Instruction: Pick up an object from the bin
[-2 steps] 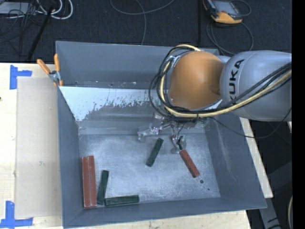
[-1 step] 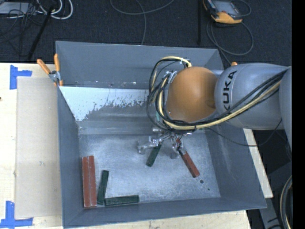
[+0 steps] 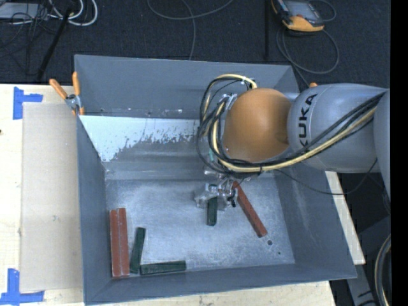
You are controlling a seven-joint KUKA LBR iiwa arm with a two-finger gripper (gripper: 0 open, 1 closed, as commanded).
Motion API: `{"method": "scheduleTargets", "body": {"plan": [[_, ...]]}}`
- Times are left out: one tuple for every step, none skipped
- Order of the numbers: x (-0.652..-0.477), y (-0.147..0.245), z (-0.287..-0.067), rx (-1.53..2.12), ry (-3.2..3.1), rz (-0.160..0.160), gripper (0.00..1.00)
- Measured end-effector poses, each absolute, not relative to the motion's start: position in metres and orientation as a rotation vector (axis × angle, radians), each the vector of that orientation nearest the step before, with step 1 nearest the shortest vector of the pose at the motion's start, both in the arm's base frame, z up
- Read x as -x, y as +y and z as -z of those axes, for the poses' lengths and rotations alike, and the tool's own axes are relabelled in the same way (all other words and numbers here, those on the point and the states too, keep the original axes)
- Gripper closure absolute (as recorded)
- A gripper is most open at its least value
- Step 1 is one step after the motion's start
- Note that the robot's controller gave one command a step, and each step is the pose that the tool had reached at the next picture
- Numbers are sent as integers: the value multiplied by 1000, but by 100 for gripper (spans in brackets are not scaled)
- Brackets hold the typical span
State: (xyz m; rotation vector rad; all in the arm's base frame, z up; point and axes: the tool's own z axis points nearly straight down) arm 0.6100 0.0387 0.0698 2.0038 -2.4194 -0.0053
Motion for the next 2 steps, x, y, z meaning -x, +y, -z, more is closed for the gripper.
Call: {"method": "scheduleTargets", "body": {"plan": [[-623, 14, -199, -1890, -2519, -7, 100], [-604, 34, -254, -1865, -2536, -2, 100]]}}
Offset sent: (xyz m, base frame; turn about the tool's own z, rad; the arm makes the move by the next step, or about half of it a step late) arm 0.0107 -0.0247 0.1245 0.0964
